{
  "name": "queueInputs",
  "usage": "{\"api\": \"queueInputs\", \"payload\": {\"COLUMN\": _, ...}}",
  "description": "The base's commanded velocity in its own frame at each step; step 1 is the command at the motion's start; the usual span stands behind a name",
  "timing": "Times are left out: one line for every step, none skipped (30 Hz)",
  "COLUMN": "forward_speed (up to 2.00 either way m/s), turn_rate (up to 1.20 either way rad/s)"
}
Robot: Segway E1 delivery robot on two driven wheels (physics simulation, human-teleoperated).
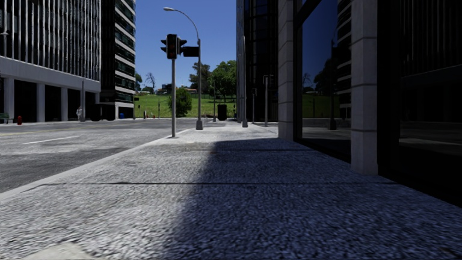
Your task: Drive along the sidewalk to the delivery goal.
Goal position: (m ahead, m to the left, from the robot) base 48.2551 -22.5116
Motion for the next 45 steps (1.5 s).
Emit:
{"api": "queueInputs", "payload": {"forward_speed": 2.0, "turn_rate": 0.0}}
{"api": "queueInputs", "payload": {"forward_speed": 2.0, "turn_rate": 0.0}}
{"api": "queueInputs", "payload": {"forward_speed": 2.0, "turn_rate": 0.0}}
{"api": "queueInputs", "payload": {"forward_speed": 2.0, "turn_rate": 0.0}}
{"api": "queueInputs", "payload": {"forward_speed": 2.0, "turn_rate": 0.0}}
{"api": "queueInputs", "payload": {"forward_speed": 2.0, "turn_rate": 0.0}}
{"api": "queueInputs", "payload": {"forward_speed": 2.0, "turn_rate": 0.0}}
{"api": "queueInputs", "payload": {"forward_speed": 2.0, "turn_rate": 0.0}}
{"api": "queueInputs", "payload": {"forward_speed": 2.0, "turn_rate": 0.0}}
{"api": "queueInputs", "payload": {"forward_speed": 2.0, "turn_rate": 0.0}}
{"api": "queueInputs", "payload": {"forward_speed": 2.0, "turn_rate": 0.0}}
{"api": "queueInputs", "payload": {"forward_speed": 2.0, "turn_rate": 0.0}}
{"api": "queueInputs", "payload": {"forward_speed": 2.0, "turn_rate": 0.0}}
{"api": "queueInputs", "payload": {"forward_speed": 2.0, "turn_rate": 0.0}}
{"api": "queueInputs", "payload": {"forward_speed": 2.0, "turn_rate": 0.0}}
{"api": "queueInputs", "payload": {"forward_speed": 2.0, "turn_rate": 0.0}}
{"api": "queueInputs", "payload": {"forward_speed": 2.0, "turn_rate": 0.0}}
{"api": "queueInputs", "payload": {"forward_speed": 2.0, "turn_rate": 0.0}}
{"api": "queueInputs", "payload": {"forward_speed": 2.0, "turn_rate": 0.0}}
{"api": "queueInputs", "payload": {"forward_speed": 2.0, "turn_rate": 0.0}}
{"api": "queueInputs", "payload": {"forward_speed": 2.0, "turn_rate": 0.0}}
{"api": "queueInputs", "payload": {"forward_speed": 2.0, "turn_rate": 0.0}}
{"api": "queueInputs", "payload": {"forward_speed": 2.0, "turn_rate": 0.0}}
{"api": "queueInputs", "payload": {"forward_speed": 2.0, "turn_rate": 0.0}}
{"api": "queueInputs", "payload": {"forward_speed": 2.0, "turn_rate": 0.0}}
{"api": "queueInputs", "payload": {"forward_speed": 2.0, "turn_rate": 0.0}}
{"api": "queueInputs", "payload": {"forward_speed": 2.0, "turn_rate": 0.0}}
{"api": "queueInputs", "payload": {"forward_speed": 2.0, "turn_rate": 0.0}}
{"api": "queueInputs", "payload": {"forward_speed": 2.0, "turn_rate": 0.0}}
{"api": "queueInputs", "payload": {"forward_speed": 2.0, "turn_rate": 0.0}}
{"api": "queueInputs", "payload": {"forward_speed": 2.0, "turn_rate": 0.0}}
{"api": "queueInputs", "payload": {"forward_speed": 2.0, "turn_rate": 0.0}}
{"api": "queueInputs", "payload": {"forward_speed": 2.0, "turn_rate": 0.0}}
{"api": "queueInputs", "payload": {"forward_speed": 2.0, "turn_rate": 0.0}}
{"api": "queueInputs", "payload": {"forward_speed": 2.0, "turn_rate": 0.0}}
{"api": "queueInputs", "payload": {"forward_speed": 2.0, "turn_rate": 0.0}}
{"api": "queueInputs", "payload": {"forward_speed": 2.0, "turn_rate": 0.0}}
{"api": "queueInputs", "payload": {"forward_speed": 2.0, "turn_rate": 0.0}}
{"api": "queueInputs", "payload": {"forward_speed": 2.0, "turn_rate": 0.0}}
{"api": "queueInputs", "payload": {"forward_speed": 2.0, "turn_rate": 0.0}}
{"api": "queueInputs", "payload": {"forward_speed": 2.0, "turn_rate": 0.0}}
{"api": "queueInputs", "payload": {"forward_speed": 2.0, "turn_rate": 0.0}}
{"api": "queueInputs", "payload": {"forward_speed": 2.0, "turn_rate": 0.0}}
{"api": "queueInputs", "payload": {"forward_speed": 2.0, "turn_rate": 0.0}}
{"api": "queueInputs", "payload": {"forward_speed": 2.0, "turn_rate": 0.0}}
